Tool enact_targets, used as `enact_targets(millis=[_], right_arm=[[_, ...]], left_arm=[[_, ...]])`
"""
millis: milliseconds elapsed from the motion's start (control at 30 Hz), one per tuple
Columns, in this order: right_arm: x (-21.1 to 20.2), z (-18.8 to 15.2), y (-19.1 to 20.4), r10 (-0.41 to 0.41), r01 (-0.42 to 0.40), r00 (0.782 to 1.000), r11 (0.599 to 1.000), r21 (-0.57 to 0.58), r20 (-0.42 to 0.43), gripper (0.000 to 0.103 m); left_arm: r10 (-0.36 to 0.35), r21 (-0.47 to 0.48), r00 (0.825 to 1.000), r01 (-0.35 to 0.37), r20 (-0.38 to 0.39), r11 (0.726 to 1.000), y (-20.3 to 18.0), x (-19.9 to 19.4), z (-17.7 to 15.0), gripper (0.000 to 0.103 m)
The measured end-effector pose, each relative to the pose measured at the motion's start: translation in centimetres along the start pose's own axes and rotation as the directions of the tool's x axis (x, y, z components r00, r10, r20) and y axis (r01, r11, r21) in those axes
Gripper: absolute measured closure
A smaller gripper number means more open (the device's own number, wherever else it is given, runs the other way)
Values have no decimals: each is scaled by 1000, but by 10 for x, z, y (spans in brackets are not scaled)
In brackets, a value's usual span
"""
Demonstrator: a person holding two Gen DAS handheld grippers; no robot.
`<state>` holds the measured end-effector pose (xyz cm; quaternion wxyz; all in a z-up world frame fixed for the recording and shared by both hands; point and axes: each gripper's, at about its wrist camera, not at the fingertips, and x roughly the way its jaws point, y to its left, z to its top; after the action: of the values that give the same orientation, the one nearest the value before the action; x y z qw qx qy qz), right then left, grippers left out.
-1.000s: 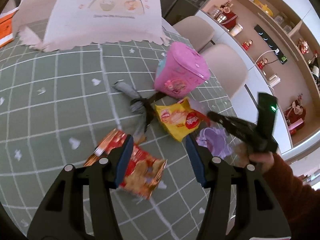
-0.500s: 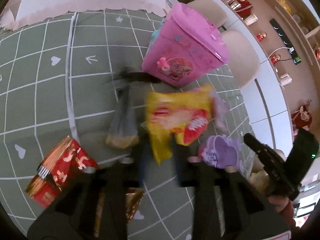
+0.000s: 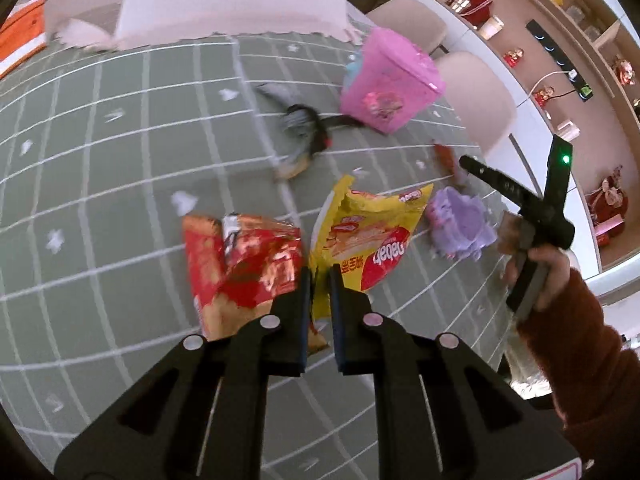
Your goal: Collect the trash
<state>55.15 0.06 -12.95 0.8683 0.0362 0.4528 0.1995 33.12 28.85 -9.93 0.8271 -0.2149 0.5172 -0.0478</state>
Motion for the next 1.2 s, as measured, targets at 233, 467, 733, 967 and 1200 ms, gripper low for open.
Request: enact_targets(millis=[233, 467, 733, 967, 1200], right_arm=[[12, -2, 8, 57, -56, 998, 998, 36, -29, 70], [14, -4, -12, 178, -172, 984, 955, 241, -6, 70], [-21, -8, -7, 17, -21, 1000, 989, 150, 24, 70], [-32, -16, -3, -97, 95, 994, 994, 52, 39, 70], [-34, -42, -11, -121, 111, 992, 977, 183, 44, 70]], left_arm=[[-20, -36, 1000, 20, 18, 999, 13, -5, -2, 93], [-37, -15, 999, 37, 25, 999, 12, -8, 3, 87], [-68, 6, 996, 67, 50, 998, 18, -22, 11, 77], [-62, -28, 995, 64, 81, 998, 27, -30, 18, 71], [-44, -30, 997, 46, 64, 998, 33, -29, 16, 69]])
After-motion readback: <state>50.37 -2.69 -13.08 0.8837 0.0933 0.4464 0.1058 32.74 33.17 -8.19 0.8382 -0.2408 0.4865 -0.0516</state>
